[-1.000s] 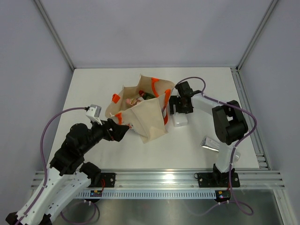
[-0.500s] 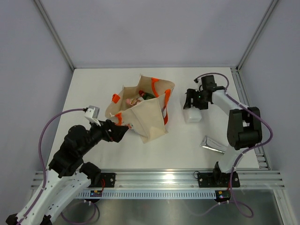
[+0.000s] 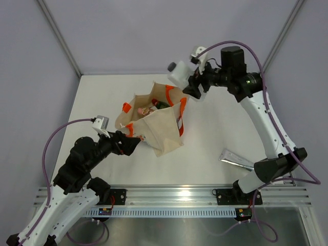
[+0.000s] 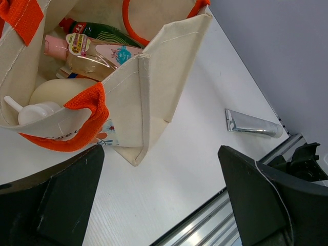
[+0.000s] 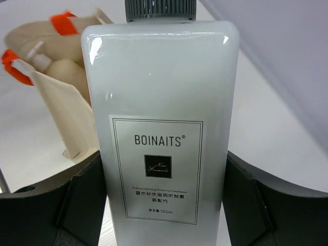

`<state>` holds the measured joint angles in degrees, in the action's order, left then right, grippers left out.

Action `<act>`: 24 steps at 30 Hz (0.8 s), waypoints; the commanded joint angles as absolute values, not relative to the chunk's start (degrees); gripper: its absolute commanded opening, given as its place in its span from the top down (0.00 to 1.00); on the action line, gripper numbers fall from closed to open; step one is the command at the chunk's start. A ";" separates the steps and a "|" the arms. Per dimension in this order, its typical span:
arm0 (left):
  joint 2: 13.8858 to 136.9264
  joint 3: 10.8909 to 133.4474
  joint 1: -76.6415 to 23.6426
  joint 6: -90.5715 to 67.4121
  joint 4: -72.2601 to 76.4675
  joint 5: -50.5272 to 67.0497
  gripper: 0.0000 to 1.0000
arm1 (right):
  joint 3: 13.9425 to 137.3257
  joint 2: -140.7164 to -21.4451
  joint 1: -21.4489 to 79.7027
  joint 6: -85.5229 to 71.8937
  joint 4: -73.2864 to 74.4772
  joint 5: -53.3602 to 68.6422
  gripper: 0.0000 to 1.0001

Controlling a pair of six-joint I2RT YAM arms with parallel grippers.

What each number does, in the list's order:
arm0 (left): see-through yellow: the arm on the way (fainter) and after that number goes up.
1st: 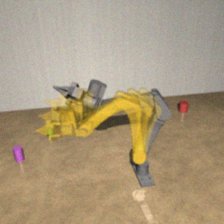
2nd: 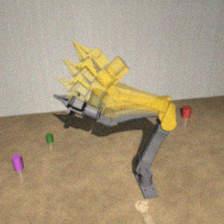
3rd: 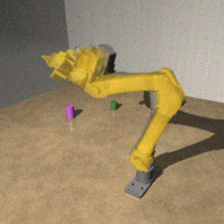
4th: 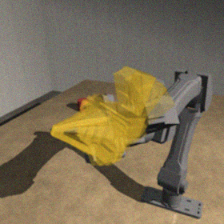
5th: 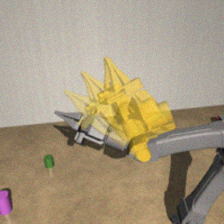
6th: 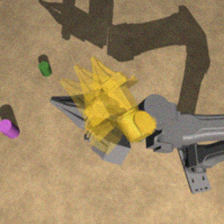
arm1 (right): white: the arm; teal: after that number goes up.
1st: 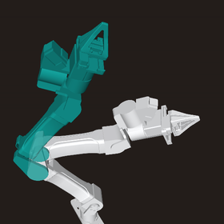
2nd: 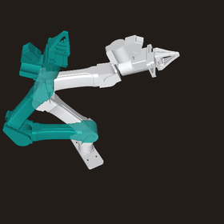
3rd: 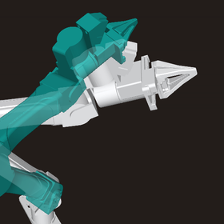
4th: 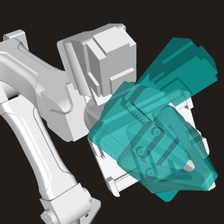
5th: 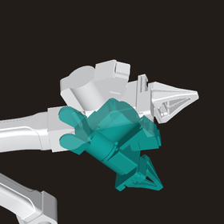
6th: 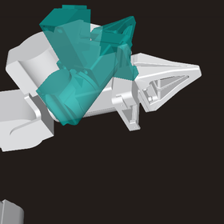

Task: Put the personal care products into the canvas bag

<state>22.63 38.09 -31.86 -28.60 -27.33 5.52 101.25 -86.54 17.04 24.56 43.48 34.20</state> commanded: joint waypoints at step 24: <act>22.76 39.11 -31.82 -27.60 -28.04 3.60 0.01 | 110.58 -103.45 35.86 62.22 50.62 42.55 1.00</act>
